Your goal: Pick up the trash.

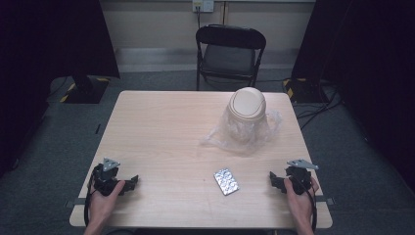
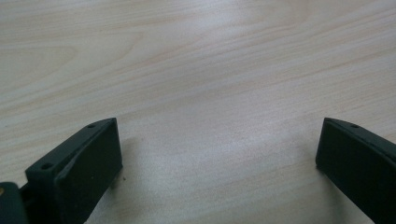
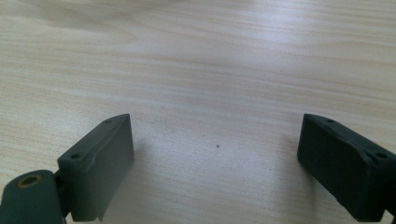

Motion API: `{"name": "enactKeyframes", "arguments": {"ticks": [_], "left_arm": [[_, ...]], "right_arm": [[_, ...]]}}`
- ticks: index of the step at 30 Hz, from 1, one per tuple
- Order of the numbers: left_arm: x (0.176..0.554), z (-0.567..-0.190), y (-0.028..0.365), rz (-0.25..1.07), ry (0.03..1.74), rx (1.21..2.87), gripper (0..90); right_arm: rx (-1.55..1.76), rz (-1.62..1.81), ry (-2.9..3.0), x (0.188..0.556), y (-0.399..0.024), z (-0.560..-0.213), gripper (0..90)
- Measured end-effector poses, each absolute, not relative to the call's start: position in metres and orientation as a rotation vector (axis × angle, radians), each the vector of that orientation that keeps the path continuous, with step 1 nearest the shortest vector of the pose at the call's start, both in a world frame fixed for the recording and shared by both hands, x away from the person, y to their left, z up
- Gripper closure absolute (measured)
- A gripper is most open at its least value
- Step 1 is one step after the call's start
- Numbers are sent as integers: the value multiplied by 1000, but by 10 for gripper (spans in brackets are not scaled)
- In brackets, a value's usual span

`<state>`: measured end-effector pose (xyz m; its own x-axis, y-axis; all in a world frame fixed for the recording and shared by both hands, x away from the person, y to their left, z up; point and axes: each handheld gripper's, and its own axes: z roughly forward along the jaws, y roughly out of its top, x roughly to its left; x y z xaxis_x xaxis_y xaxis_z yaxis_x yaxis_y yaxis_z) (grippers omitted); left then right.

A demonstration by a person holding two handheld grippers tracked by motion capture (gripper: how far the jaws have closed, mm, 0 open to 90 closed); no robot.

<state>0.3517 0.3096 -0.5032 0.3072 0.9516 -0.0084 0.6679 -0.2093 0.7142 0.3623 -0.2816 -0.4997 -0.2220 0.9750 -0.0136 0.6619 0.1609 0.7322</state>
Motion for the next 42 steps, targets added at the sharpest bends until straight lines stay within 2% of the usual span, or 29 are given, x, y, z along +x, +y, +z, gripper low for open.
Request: {"name": "enactKeyframes", "arguments": {"ticks": [19, 42], "left_arm": [[351, -503, 310, 592, 1427, 1965, 0], [351, -503, 310, 592, 1427, 1966, 0]], "right_arm": [[1511, 901, 1979, 368, -273, -489, 139], [1274, 1101, 2142, 389, -219, -447, 193]]}}
